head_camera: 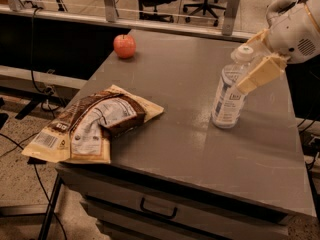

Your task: Move blue plastic bottle near brown chip bag

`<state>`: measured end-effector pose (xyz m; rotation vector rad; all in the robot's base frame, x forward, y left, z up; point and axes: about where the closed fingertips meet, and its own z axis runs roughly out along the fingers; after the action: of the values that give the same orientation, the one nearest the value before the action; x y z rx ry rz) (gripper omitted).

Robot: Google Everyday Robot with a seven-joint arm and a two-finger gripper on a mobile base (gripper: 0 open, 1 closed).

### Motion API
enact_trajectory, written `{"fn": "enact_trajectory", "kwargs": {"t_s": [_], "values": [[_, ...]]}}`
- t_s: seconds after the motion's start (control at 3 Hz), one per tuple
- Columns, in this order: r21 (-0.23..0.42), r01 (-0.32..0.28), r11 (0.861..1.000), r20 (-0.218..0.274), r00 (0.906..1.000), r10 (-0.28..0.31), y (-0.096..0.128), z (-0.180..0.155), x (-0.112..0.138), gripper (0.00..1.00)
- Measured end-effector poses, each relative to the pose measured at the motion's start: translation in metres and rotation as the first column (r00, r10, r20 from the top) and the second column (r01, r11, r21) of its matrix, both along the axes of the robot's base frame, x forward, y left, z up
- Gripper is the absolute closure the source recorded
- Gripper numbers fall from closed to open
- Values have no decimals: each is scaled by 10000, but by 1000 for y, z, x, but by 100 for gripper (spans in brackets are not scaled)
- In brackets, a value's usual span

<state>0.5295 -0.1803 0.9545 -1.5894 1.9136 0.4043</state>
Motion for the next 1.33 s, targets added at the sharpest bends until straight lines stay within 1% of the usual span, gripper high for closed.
{"fn": "enact_trajectory", "kwargs": {"t_s": [0.33,0.67,1.0,1.33], "values": [[4,-18,10000,1,10000,18,1,0,0,55],[184,-114,9998,108,9999,112,8,3,2,78],[140,-334,9993,372,9988,329,29,17,8,99],[-361,-739,9966,110,9972,744,63,15,23,100]]}}
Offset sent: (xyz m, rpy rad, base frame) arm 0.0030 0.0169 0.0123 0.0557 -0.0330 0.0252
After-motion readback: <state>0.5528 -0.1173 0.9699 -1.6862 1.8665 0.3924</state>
